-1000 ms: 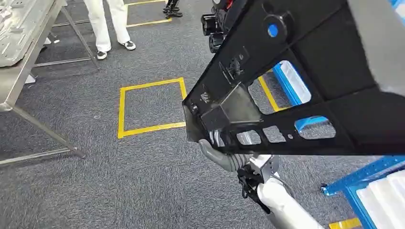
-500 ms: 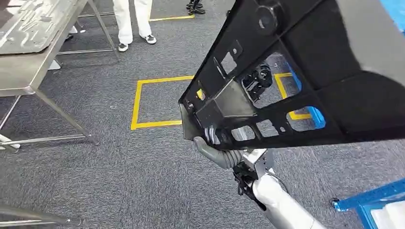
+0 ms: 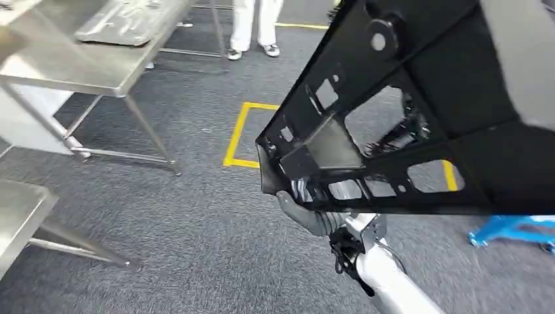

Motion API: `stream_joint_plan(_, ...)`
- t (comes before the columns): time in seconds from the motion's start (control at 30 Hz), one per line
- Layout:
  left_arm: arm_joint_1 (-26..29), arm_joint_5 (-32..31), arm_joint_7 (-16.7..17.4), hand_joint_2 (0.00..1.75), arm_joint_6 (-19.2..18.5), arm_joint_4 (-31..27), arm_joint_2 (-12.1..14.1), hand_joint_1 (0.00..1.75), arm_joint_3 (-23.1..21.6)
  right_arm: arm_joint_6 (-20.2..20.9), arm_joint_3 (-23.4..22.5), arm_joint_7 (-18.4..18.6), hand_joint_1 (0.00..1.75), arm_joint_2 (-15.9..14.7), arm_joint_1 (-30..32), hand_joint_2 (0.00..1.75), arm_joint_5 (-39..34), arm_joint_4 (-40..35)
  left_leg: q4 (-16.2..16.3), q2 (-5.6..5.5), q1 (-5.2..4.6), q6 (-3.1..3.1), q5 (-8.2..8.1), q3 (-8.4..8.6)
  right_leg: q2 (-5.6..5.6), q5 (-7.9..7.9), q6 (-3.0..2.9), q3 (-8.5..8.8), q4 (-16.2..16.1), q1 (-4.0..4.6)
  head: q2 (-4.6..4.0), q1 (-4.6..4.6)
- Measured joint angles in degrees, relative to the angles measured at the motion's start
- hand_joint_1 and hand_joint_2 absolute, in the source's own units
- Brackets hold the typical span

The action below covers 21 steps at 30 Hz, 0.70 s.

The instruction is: Take the parts from the cabinet and place them on the table.

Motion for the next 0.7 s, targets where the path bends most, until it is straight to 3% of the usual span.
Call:
stream_joint_plan(0.1, 0.4, 0.0, 0.0, 1.75, 0.0, 0.0, 0.0, 0.0, 0.0, 0.0, 0.0, 0.0, 1.75, 0.0, 0.0, 1.75, 0.0, 0.0, -0.5, -1.18, 0.34, -0.71, 0.31, -0.26, -1.68, 0.08, -1.16, 0.0, 0.2, 0.6, 0.0, -0.52)
stream_joint_plan(0.13, 0.4, 0.0, 0.0, 1.75, 0.0, 0.0, 0.2, 0.0, 0.0, 0.0, 0.0, 0.0, 1.75, 0.0, -0.1, 1.75, 0.0, -0.1, -0.1, -1.01, 0.32, -1.0, 0.06, -0.29, -2.47, 0.28, -1.54, 0.14, -0.2, 0.27, 0.0, -0.42)
stream_joint_plan(0.17, 0.3, 0.0, 0.0, 1.75, 0.0, 0.0, 0.1, 0.0, 0.0, 0.0, 0.0, 0.0, 1.75, 0.0, -0.1, 1.75, 0.0, -0.2, 1.5, 2.18, -0.08, -1.37, -0.92, -0.69, -3.01, 0.24, -1.8, 0.32, -0.3, 0.32, 0.0, -0.95)
stream_joint_plan(0.2, 0.2, 0.1, 0.0, 1.75, 0.0, 0.0, 0.1, 0.0, 0.0, 0.0, 0.0, 0.0, 1.75, 0.0, -0.2, 1.75, 0.0, -0.3, 4.4, 3.84, 0.02, -1.61, -2.59, -2.18, -3.75, 0.17, -2.02, 0.41, -0.4, 0.48, 0.0, -1.82)
stream_joint_plan(0.27, 0.0, 0.1, 0.0, 1.75, 0.0, 0.0, 0.1, 0.0, 0.0, 0.0, 0.0, 0.0, 1.75, 0.0, -0.1, 1.75, 0.0, -0.3, 12.4, 5.12, 0.4, -1.95, -6.0, -6.22, -5.26, -0.13, -2.5, 0.52, -0.4, 0.79, 0.0, -2.25)
stream_joint_plan(0.3, 0.1, 0.1, -0.1, 1.75, 0.0, 0.0, 0.1, 0.0, 0.0, 0.0, 0.0, 0.0, 1.75, 0.0, -0.1, 1.75, 0.0, -0.3, 15.4, 5.29, 0.53, -2.01, -6.71, -7.81, -6.09, -0.31, -2.65, 0.59, -0.4, 0.91, 0.0, -2.47)
stream_joint_plan(0.33, 0.2, 0.3, -0.2, 1.75, 0.0, 0.0, 0.1, 0.0, 0.0, 0.0, 0.0, 0.0, 1.75, 0.0, -0.1, 1.75, 0.0, -0.3, 15.8, 5.41, 0.55, -1.96, -6.22, -8.1, -6.88, -0.42, -2.7, 0.72, -0.4, 0.96, 0.0, -2.71)
stream_joint_plan(0.37, 0.1, 0.3, -0.2, 1.75, 0.0, 0.0, 0.1, 0.0, 0.0, 0.0, 0.0, 0.0, 1.75, 0.0, -0.1, 1.75, 0.0, -0.3, 14.1, 5.54, 0.55, -1.84, -4.75, -7.27, -7.52, -0.56, -2.73, 0.91, -0.4, 1.01, 0.0, -2.84)
stream_joint_plan(0.4, 0.2, 0.3, -0.2, 1.75, 0.0, 0.0, 0.1, 0.0, 0.0, 0.0, 0.0, 0.0, 1.75, 0.0, -0.1, 1.75, 0.0, -0.3, 10.0, 5.83, 0.48, -1.6, -2.24, -5.18, -8.27, -0.77, -2.67, 1.24, -0.4, 1.08, 0.0, -2.99)
stream_joint_plan(0.43, 0.2, 0.3, -0.2, 1.75, 0.0, 0.0, 0.1, 0.0, 0.0, 0.0, 0.0, 0.0, 1.75, 0.0, -0.1, 1.75, 0.0, -0.3, 5.0, 6.87, 0.25, -1.16, 0.21, -2.56, -8.96, -0.98, -2.6, 1.62, -0.4, 1.13, 0.0, -3.15)
stream_joint_plan(0.47, 0.2, 0.4, -0.2, 1.75, 0.0, 0.0, 0.1, 0.0, 0.0, 0.0, 0.0, 0.0, 1.75, 0.1, -0.2, 1.75, 0.0, -0.3, 0.8, 9.57, -0.26, -0.57, 1.13, -0.78, -9.65, -1.16, -2.48, 1.94, -0.5, 1.2, 0.0, -3.3)
stream_joint_plan(0.5, 0.0, 0.4, -0.2, 1.75, 0.0, 0.0, 0.2, 0.0, 0.0, 0.0, 0.0, 0.0, 1.75, 0.1, -0.1, 1.75, 0.0, -0.3, 0.0, 11.86, -1.03, -0.08, 0.44, -0.42, -10.34, -1.37, -2.16, 2.1, -0.5, 1.5, 0.0, -3.3)
stream_joint_plan(0.63, 0.3, 1.0, 0.1, 1.75, 0.0, 0.0, 0.2, 0.0, 0.0, 1.4, 0.0, -0.3, 1.75, 0.5, -0.9, 1.75, 0.0, -0.4, -1.6, 8.94, -1.22, 0.97, 0.77, -0.15, -13.24, -1.73, -1.14, 3.29, -1.4, 1.53, 0.0, -3.17)
stream_joint_plan(0.67, 0.4, 1.1, 0.3, 1.75, 0.0, 0.0, 0.2, 0.0, 0.0, 1.7, 0.0, -0.3, 1.75, 0.5, -1.3, 1.75, 0.0, -0.3, -2.5, 8.14, -0.69, 1.03, 1.34, 0.59, -10.2, -2.15, -0.86, 3.26, -0.4, 1.26, 0.0, -2.86)
stream_joint_plan(0.7, 0.2, 1.1, 0.4, 1.75, 0.0, 0.0, 0.2, 0.0, 0.0, 1.7, 0.0, -0.5, 1.75, 0.5, -1.6, 1.75, 0.0, -0.3, -2.8, 7.37, -0.5, 1.3, 1.46, 0.83, -6.94, -3.51, -0.73, 2.07, 2.0, 1.13, 0.0, -2.76)
